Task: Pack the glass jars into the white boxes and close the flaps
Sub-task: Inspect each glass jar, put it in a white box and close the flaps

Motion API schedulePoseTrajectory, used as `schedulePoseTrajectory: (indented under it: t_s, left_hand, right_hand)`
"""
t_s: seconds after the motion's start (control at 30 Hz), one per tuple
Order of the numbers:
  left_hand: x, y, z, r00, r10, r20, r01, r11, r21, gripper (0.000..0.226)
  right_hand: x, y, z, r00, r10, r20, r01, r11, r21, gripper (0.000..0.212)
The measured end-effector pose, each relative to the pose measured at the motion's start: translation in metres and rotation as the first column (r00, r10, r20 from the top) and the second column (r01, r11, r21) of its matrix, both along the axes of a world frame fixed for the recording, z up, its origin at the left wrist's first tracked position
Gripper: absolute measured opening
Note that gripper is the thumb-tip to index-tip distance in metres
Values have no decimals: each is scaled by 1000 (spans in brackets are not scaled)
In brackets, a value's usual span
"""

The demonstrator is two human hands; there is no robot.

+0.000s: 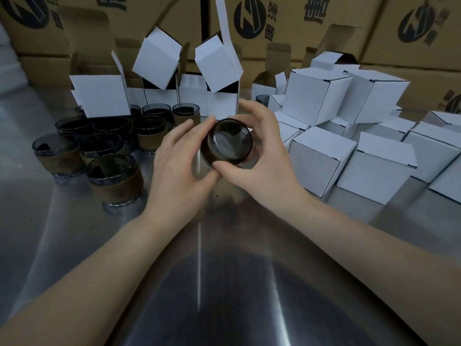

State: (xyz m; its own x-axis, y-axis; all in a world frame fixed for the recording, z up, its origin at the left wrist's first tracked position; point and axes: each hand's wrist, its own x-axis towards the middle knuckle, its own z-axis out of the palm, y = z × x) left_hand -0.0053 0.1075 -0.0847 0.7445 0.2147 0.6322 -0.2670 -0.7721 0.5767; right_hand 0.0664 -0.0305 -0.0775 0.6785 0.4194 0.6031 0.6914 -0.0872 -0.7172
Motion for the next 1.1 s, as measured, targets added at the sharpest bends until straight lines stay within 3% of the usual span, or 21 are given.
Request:
schedulePoseTrajectory:
  t_s: [0.27, 0.53, 0.63, 0.7, 0.87, 1.03, 1.1]
  left_hand:
    - [-1, 1, 0, 1000, -3, -3, 2, 996, -91, 66]
    - [2, 0, -2, 1000, 8, 20, -6, 994, -112, 71]
    - [6, 2, -4, 1000, 19, 12, -16, 978, -210, 77]
    - [6, 3, -4, 999, 47, 14, -41, 951, -306, 65]
    - [6, 2, -2, 995, -67, 72, 96, 825, -557, 16]
    - [4, -6, 0, 956, -286, 67, 224, 560, -798, 9]
    - [4, -5, -1, 937, -345, 54, 226, 481, -847, 18]
  right_hand:
    - [-2, -3, 1, 972, -67, 223, 84, 994, -66, 80]
    - [-3, -1, 4, 987, -44, 155, 52, 998, -43, 79]
    - [-3, 0, 4, 987, -74, 145, 79, 997, -26, 80]
    - [-3, 1, 5, 980, -109, 165, 112, 994, -13, 76]
    - [-1, 1, 5, 963, -162, 216, 165, 986, 0, 67]
    - [1, -1, 4, 924, -177, 338, 204, 978, -46, 61]
    - [1, -2, 4, 897, -181, 403, 230, 970, -75, 58]
